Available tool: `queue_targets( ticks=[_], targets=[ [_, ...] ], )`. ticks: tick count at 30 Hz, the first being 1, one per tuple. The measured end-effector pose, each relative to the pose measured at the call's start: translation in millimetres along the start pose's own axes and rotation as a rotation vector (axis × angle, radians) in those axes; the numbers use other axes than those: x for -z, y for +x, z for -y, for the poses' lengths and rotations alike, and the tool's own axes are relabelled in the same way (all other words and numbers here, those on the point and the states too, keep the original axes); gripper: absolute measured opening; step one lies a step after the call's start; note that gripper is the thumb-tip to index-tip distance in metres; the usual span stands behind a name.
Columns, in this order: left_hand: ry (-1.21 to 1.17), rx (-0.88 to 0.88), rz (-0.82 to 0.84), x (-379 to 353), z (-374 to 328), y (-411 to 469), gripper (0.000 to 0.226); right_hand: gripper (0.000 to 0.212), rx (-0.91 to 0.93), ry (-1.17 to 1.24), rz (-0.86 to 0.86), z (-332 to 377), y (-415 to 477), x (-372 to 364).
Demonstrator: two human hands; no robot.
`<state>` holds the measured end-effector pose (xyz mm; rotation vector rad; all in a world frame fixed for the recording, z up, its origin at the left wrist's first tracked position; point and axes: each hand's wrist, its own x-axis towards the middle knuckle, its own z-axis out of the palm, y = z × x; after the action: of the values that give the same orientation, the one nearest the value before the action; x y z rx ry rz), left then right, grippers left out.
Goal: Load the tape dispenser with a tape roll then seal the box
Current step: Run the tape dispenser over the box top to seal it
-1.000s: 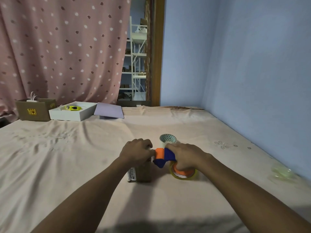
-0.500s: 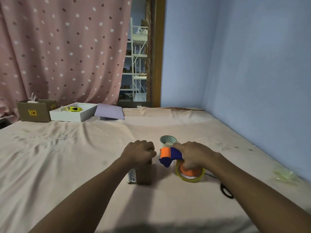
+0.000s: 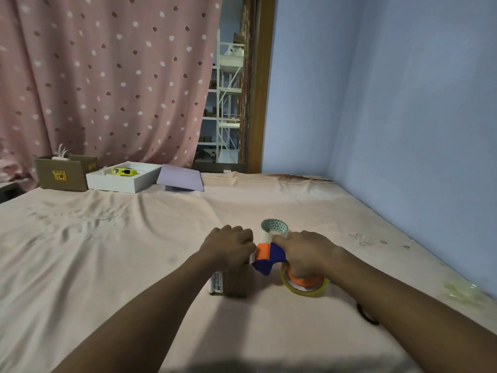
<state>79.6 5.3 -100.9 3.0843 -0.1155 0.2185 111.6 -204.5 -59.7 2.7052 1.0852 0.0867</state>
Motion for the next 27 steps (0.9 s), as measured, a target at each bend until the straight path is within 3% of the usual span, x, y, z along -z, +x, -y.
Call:
queue_targets(
  ticks=[5, 9, 11, 15, 19, 22, 25, 27],
  targets=[
    [-0.136, 0.082, -0.018, 4.9, -3.6, -0.3, 0.042, 0.044, 0.056, -0.259, 0.062, 7.0, 11.6, 33.1],
    [0.127, -0.084, 0.036, 8.5, -9.3, -1.4, 0.063, 0.038, 0.059, -0.479, 0.162, 23.0, 29.9, 63.5],
    [0.105, -0.050, 0.062, 7.9, -4.9, 0.0, 0.065, 0.040, 0.046, -0.572, 0.227, 35.6, 34.0, 71.5],
    [0.044, -0.027, 0.067, 6.3, -5.3, 3.0, 0.052, 0.041, 0.007, -0.633, 0.262, 38.8, 40.9, 68.9],
    [-0.089, 0.054, 0.054, 3.1, -8.7, 4.0, 0.031, 0.031, 0.089, -0.880, 0.343, 32.5, 26.0, 35.6],
    [-0.090, 0.077, 0.014, 4.8, -6.6, 3.1, 0.035, 0.023, 0.078, -0.751, 0.189, 13.3, 12.4, 47.8],
    [-0.024, 0.019, 0.032, 3.5, -4.1, 2.2, 0.063, 0.021, -0.002, -0.706, 0.144, -7.4, 10.8, 78.2],
    [-0.062, 0.037, 0.031, 2.6, -4.8, 2.1, 0.065, 0.026, -0.033, -0.676, 0.134, -16.5, 12.3, 93.6]
  ],
)
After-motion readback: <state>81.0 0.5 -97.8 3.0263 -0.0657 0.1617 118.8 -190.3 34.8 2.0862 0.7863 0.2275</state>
